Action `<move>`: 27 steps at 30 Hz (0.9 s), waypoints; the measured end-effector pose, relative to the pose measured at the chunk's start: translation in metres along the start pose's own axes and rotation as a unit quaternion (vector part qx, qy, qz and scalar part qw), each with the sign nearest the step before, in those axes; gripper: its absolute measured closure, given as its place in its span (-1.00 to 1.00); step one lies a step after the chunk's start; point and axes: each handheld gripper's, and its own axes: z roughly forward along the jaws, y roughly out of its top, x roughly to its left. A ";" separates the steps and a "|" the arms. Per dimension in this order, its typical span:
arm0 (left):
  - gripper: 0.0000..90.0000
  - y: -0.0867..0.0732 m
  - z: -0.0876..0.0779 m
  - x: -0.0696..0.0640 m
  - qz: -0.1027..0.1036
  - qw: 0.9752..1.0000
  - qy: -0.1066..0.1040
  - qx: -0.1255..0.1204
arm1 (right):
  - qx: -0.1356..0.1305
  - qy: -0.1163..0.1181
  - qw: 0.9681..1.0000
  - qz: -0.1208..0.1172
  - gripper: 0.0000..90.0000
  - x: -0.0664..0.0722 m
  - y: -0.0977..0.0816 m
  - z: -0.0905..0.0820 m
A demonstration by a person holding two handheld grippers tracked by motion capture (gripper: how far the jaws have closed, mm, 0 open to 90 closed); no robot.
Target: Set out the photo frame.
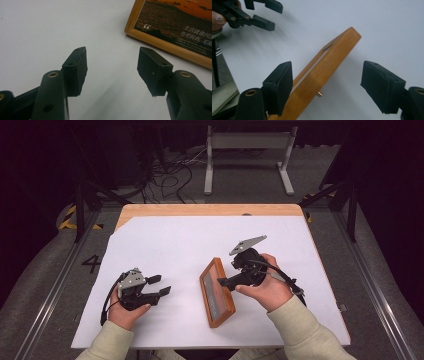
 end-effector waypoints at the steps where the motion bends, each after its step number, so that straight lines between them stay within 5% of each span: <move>1: -0.08 0.000 0.000 0.000 0.000 1.000 0.000 0.000 | 0.001 0.003 1.000 0.002 -0.46 0.001 0.000 0.002; 13: -0.09 0.000 0.001 0.000 0.004 1.000 0.001 0.001 | 0.046 0.032 0.998 0.034 -0.33 0.004 -0.005 0.033; 15: -0.09 0.000 0.001 0.000 0.003 1.000 0.000 0.002 | 0.072 0.042 0.996 0.043 -0.22 0.006 -0.005 0.041; 27: -0.12 0.000 0.001 -0.002 0.004 1.000 -0.003 0.003 | 0.119 0.049 0.989 0.073 0.15 0.008 -0.006 0.053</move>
